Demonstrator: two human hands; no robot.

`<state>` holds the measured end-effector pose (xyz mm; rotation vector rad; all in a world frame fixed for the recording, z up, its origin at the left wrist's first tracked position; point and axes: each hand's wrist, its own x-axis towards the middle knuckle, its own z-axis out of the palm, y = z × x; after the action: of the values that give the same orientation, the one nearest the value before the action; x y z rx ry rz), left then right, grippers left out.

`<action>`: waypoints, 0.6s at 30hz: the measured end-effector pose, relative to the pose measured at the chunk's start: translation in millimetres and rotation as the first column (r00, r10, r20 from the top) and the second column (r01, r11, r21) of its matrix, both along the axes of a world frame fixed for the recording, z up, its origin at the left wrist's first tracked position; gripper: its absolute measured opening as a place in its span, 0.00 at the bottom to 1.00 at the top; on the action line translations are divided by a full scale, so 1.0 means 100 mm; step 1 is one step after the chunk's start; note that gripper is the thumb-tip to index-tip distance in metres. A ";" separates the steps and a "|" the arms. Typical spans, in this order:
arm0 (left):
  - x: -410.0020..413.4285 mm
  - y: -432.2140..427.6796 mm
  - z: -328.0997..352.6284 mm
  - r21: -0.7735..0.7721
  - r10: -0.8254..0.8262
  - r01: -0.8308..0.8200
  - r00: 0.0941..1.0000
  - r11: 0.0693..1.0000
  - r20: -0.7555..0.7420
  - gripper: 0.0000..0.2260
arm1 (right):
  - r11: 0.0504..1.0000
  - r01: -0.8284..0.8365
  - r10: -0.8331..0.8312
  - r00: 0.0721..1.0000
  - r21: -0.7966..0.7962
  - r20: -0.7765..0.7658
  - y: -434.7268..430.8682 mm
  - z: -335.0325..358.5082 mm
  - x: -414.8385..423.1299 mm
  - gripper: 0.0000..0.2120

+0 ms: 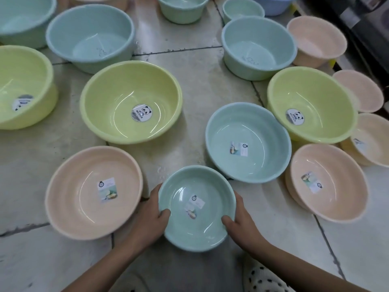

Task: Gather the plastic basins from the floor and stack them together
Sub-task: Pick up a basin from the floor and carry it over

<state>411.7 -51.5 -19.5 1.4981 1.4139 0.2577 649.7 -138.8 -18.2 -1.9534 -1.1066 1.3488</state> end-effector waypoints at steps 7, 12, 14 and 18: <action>0.00 0.20 0.38 0.035 0.044 -0.045 0.999 0.998 0.030 0.27 | 0.990 0.129 -0.134 0.985 -0.048 -0.108 0.20 0.30 -0.09 0.28; 0.20 0.59 0.89 0.193 -0.048 0.022 0.990 0.981 0.132 0.26 | 0.974 0.211 -0.196 0.967 0.079 -0.161 0.44 0.70 0.10 0.31; 0.45 0.75 1.05 0.222 -0.067 0.019 0.975 0.975 0.213 0.25 | 0.964 0.240 -0.228 0.967 0.111 -0.112 0.56 0.89 0.29 0.30; 1.08 1.05 1.25 0.282 -0.147 0.073 0.957 0.957 0.250 0.22 | 0.931 0.320 -0.324 0.946 0.176 -0.005 0.74 1.21 0.85 0.29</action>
<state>519.6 54.0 105.3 1.6860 1.1053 0.5811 734.3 -65.1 103.1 -1.9239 -0.8366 1.0197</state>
